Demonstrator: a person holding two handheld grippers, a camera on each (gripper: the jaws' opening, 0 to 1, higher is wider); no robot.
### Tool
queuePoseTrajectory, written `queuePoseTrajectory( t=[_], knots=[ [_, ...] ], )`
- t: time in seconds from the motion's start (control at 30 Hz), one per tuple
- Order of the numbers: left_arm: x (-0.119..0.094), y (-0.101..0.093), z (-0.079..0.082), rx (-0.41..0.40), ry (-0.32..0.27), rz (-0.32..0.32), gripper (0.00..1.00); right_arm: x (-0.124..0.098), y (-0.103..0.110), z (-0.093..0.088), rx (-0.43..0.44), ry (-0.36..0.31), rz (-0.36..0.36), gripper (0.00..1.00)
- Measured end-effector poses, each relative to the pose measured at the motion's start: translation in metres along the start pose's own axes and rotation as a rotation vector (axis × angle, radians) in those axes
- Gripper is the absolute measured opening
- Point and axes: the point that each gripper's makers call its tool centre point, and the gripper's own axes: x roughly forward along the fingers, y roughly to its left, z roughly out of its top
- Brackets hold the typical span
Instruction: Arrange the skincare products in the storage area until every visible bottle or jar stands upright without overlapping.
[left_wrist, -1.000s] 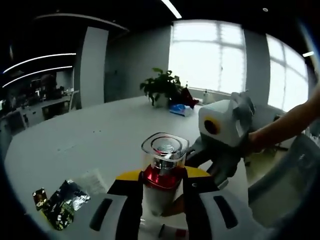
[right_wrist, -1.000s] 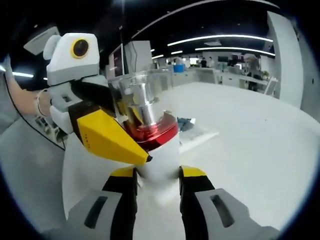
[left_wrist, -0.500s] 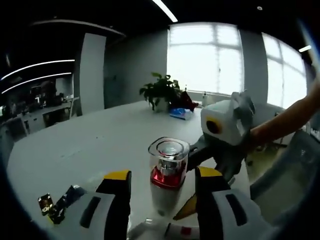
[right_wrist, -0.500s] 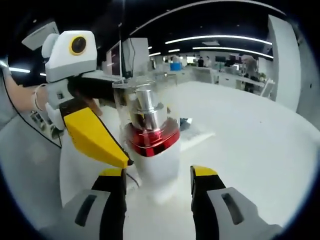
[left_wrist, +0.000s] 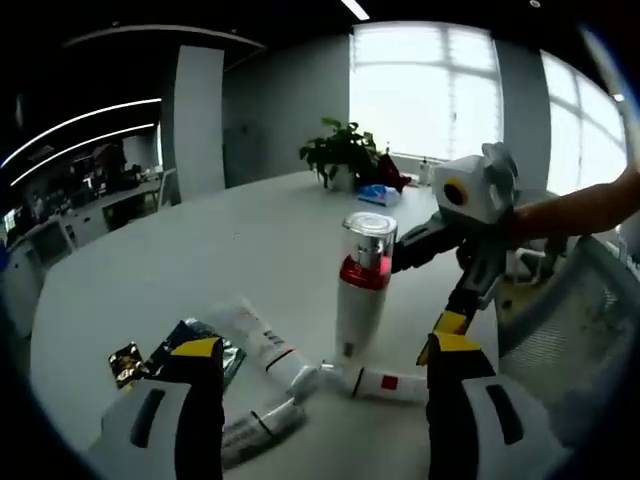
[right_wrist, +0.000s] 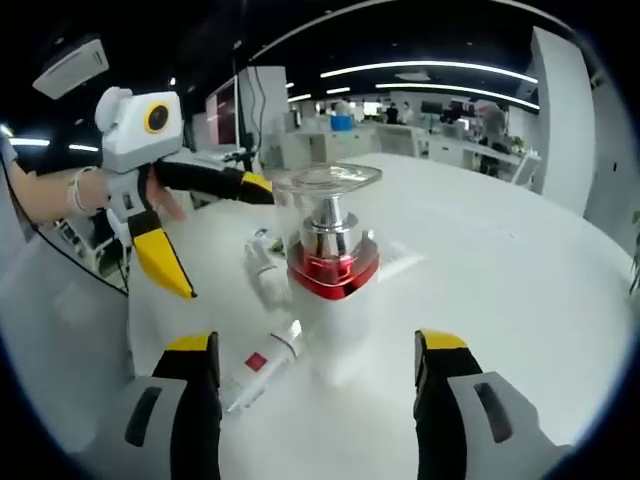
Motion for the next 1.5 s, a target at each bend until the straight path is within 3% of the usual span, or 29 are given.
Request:
queuePoseTrajectory(
  t=[0.3, 0.53, 0.8, 0.97, 1.2, 1.37, 1.5],
  knots=[
    [-0.021, 0.0, -0.009, -0.035, 0.022, -0.033, 0.99, -0.006, 0.019, 0.009, 0.008, 0.017, 0.006, 0.86],
    [-0.033, -0.008, -0.02, -0.023, 0.062, -0.071, 0.99, -0.01, 0.029, 0.005, 0.035, 0.044, -0.019, 0.99],
    [-0.039, -0.007, -0.033, -0.079, 0.082, -0.069, 0.99, -0.008, 0.036, -0.007, 0.098, 0.101, -0.027, 0.99],
    [-0.045, -0.001, -0.045, -0.093, 0.11, -0.068, 0.99, -0.004, 0.043, -0.008, 0.136, 0.098, -0.021, 0.99],
    [-0.049, 0.009, -0.054, -0.125, 0.105, -0.033, 0.99, 0.008, 0.051, -0.02, 0.16, 0.141, 0.006, 0.99],
    [-0.047, 0.018, -0.051, -0.119, 0.092, -0.029, 0.99, 0.008, 0.037, -0.022, 0.16, 0.118, -0.021, 0.99],
    [-0.037, 0.026, -0.048, -0.13, 0.089, -0.022, 0.99, 0.003, 0.03, -0.026, 0.292, 0.105, -0.008, 0.99]
  ],
)
